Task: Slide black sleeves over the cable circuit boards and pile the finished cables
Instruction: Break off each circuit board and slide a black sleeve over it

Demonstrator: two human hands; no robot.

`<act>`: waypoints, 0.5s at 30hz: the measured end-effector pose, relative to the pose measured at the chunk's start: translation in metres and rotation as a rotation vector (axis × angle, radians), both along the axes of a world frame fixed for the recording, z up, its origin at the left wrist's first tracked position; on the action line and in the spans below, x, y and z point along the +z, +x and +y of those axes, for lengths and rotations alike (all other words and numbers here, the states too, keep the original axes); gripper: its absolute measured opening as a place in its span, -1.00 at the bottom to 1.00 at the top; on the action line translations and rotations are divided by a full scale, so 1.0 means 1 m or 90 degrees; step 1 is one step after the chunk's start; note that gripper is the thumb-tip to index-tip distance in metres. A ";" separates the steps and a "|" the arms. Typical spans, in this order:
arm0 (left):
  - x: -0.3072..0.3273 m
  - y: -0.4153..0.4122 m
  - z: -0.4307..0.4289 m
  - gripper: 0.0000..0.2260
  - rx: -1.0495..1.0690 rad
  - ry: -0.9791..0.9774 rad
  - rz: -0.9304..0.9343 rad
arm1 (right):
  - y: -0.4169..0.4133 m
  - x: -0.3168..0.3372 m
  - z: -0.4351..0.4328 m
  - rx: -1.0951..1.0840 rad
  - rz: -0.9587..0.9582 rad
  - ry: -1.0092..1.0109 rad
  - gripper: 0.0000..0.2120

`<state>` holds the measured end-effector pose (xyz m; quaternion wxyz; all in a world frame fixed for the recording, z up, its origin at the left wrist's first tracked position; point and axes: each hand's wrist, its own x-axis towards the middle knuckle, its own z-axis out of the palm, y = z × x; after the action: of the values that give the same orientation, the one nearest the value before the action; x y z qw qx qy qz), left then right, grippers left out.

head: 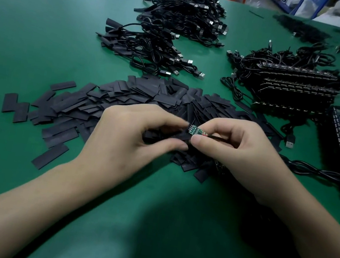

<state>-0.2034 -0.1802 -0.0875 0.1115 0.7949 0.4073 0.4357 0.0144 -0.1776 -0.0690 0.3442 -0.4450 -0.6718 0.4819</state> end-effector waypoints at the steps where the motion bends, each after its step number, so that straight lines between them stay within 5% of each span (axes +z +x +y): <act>1: 0.000 -0.001 0.000 -0.73 0.005 -0.006 0.000 | 0.000 0.001 0.000 0.000 -0.010 0.012 -0.90; 6: 0.000 -0.009 0.003 -0.79 0.024 -0.022 -0.028 | 0.004 0.008 0.001 -0.024 -0.057 0.085 -0.72; 15: 0.002 -0.008 0.001 -0.81 0.015 -0.013 -0.017 | -0.003 0.005 -0.005 -0.014 -0.218 0.126 -0.75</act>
<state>-0.2112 -0.1794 -0.0860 0.1202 0.7831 0.4193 0.4432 0.0116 -0.1827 -0.0642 0.2723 -0.4915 -0.7597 0.3274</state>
